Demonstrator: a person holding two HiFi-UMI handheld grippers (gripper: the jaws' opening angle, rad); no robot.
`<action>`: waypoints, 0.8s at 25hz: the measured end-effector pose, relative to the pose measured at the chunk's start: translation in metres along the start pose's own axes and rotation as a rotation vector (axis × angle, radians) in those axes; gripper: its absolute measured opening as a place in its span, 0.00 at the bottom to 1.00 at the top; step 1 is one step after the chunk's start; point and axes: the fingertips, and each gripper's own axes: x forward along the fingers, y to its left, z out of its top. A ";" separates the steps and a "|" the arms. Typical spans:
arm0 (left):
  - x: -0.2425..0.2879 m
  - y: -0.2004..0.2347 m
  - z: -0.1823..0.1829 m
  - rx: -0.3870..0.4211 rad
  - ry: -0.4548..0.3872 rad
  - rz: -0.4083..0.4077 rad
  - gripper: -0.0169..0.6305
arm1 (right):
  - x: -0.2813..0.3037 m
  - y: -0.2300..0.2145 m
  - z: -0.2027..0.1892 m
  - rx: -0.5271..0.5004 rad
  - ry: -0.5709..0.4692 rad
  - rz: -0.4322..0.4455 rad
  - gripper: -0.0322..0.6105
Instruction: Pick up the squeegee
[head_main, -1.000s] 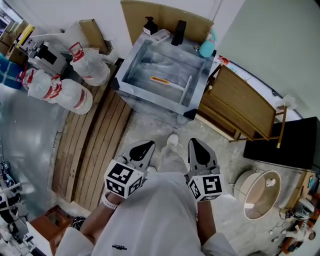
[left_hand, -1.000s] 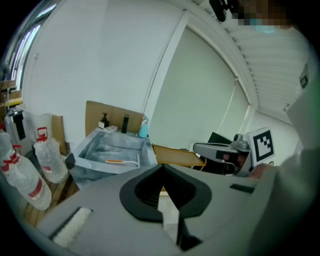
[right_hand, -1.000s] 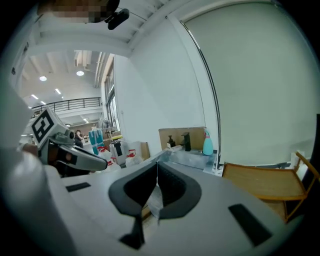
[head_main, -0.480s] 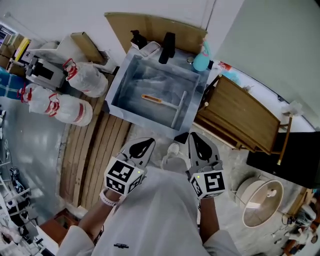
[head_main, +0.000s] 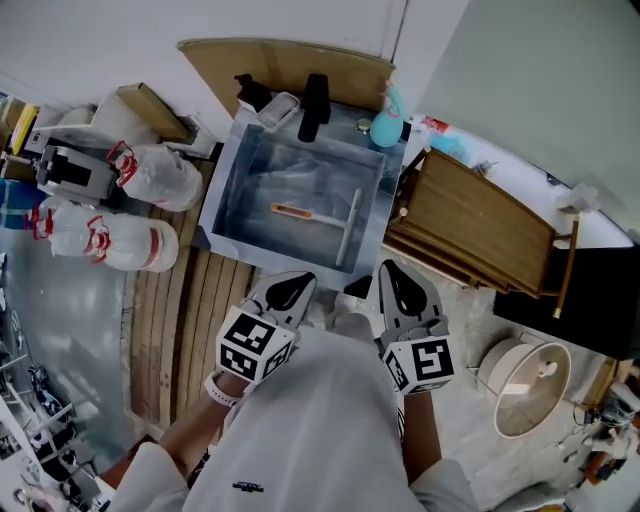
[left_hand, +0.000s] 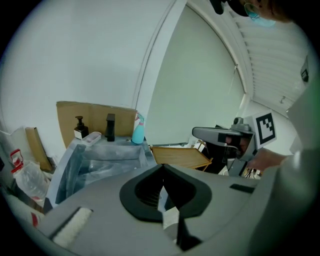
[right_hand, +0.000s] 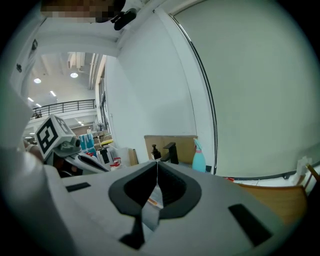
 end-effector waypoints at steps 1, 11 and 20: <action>0.002 0.002 0.003 0.011 0.003 -0.014 0.03 | 0.001 0.001 0.005 -0.001 -0.007 -0.012 0.06; 0.017 0.029 0.021 0.126 0.034 -0.093 0.03 | 0.026 0.005 0.006 0.027 -0.003 -0.071 0.06; 0.052 0.061 0.012 0.257 0.130 -0.154 0.03 | 0.050 0.005 -0.019 0.074 0.060 -0.089 0.06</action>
